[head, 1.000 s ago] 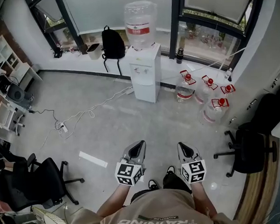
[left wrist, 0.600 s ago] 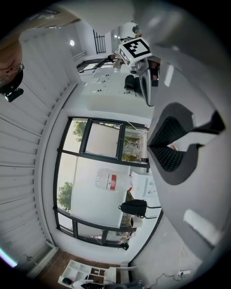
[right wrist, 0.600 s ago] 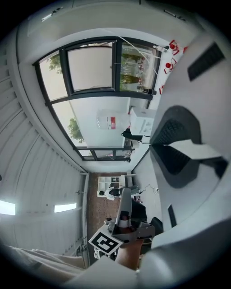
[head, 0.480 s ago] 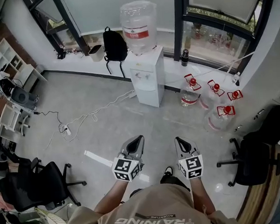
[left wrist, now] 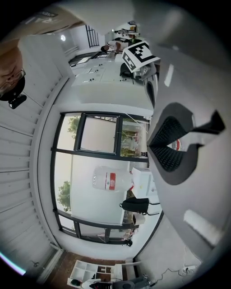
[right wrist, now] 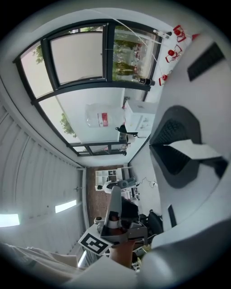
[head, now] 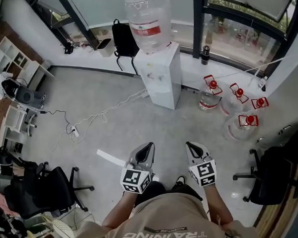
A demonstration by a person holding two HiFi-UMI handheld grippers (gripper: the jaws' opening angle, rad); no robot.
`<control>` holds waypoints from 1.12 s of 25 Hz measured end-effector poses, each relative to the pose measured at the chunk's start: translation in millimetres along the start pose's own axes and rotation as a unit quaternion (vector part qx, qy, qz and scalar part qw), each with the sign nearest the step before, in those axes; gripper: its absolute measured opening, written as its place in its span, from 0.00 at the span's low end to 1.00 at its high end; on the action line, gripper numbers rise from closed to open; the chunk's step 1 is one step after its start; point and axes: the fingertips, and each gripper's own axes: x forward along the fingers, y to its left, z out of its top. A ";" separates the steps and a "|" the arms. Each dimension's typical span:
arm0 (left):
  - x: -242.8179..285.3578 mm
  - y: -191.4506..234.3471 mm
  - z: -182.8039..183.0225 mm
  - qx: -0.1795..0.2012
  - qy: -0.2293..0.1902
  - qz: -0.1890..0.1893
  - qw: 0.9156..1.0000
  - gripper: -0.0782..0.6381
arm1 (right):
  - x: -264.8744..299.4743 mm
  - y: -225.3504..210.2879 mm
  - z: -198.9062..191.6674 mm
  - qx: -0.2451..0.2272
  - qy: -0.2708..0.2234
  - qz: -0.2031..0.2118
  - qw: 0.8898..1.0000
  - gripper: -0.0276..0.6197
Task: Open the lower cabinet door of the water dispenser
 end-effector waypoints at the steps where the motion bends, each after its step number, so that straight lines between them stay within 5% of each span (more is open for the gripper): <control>1: 3.6 4.9 -0.6 -0.001 0.003 0.000 1.000 0.12 | 5.3 -0.3 0.5 0.002 0.003 0.002 1.000 0.06; 7: 33.1 32.9 7.4 0.003 -0.003 -0.023 1.000 0.12 | 44.5 -11.5 2.9 0.007 0.018 -0.009 1.000 0.06; 16: 54.8 98.4 38.9 0.010 -0.034 -0.073 0.997 0.12 | 111.1 5.0 59.3 0.006 0.001 -0.038 0.999 0.06; 24: 83.5 149.1 27.1 -0.011 -0.017 -0.100 0.995 0.12 | 154.7 -10.4 76.1 0.118 -0.033 -0.075 0.990 0.06; 28: 101.0 167.2 20.2 -0.027 -0.003 -0.090 0.996 0.12 | 175.3 -25.6 71.3 0.123 -0.015 -0.073 0.990 0.06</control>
